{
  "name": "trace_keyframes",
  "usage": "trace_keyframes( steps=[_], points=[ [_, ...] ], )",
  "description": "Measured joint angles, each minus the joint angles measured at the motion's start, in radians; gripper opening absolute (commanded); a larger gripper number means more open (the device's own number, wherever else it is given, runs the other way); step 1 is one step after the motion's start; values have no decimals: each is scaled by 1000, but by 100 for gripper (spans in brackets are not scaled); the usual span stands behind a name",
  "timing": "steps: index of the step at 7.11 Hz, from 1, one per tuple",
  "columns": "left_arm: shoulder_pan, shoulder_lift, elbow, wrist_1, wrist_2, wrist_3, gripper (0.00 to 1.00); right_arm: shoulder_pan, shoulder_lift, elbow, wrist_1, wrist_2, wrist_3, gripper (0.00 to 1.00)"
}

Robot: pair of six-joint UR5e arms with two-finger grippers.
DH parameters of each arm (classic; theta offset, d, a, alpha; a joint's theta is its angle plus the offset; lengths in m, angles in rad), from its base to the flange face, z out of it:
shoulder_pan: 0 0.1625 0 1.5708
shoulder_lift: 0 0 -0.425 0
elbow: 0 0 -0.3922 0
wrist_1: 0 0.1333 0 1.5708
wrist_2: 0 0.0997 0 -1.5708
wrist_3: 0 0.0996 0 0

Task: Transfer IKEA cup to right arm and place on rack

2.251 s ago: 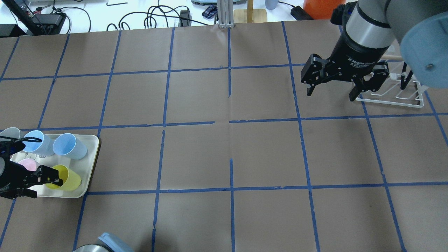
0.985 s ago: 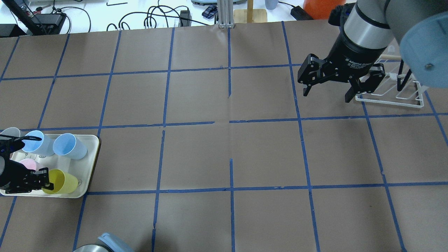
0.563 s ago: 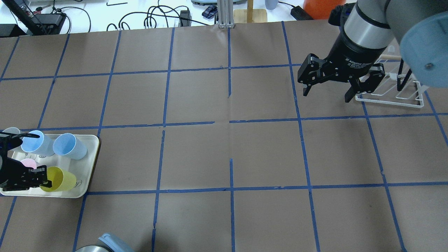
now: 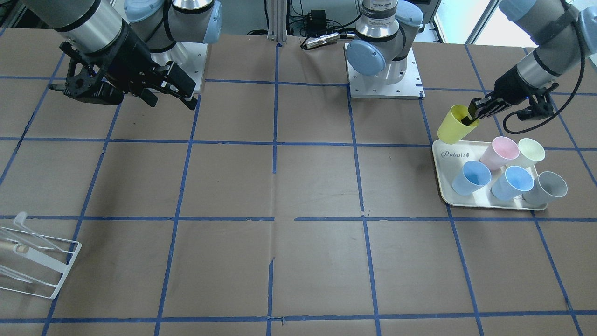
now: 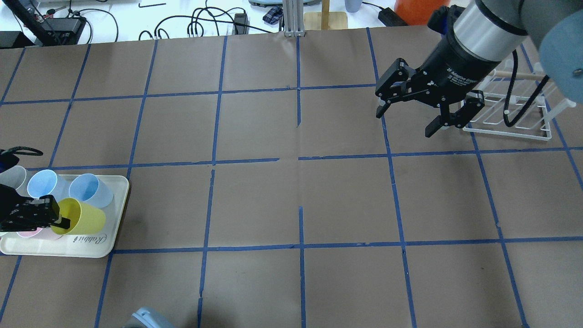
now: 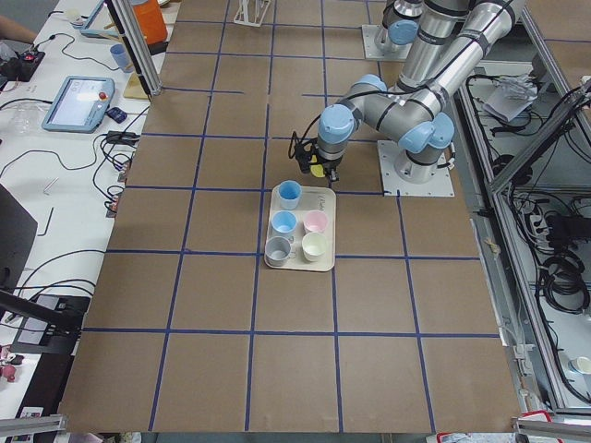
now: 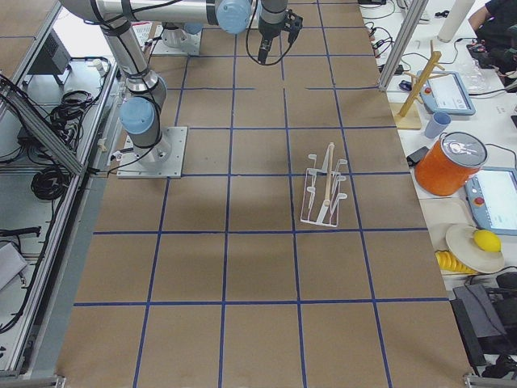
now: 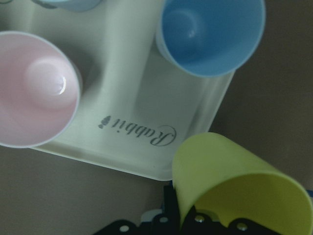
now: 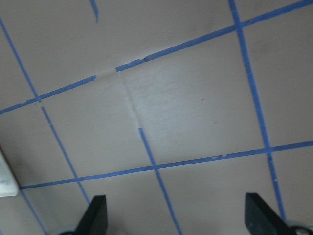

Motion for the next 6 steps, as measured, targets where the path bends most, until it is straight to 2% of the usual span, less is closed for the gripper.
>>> trace_keyframes(
  steps=[2, 3, 5, 6],
  points=[
    [-63, 21, 114, -230, -258, -3, 0, -47, 1, 10, 78, 245, 81, 100],
    [-110, 29, 142, -290, -399, -5, 0, -53, 1, 14, 115, 395, 162, 100],
    [-187, 21, 160, -323, -660, -6, 0, -55, 0, 19, 195, 646, 313, 100],
    [-220, 4, 180, -322, -747, -16, 0, -55, 0, 26, 229, 753, 369, 100]
  ],
)
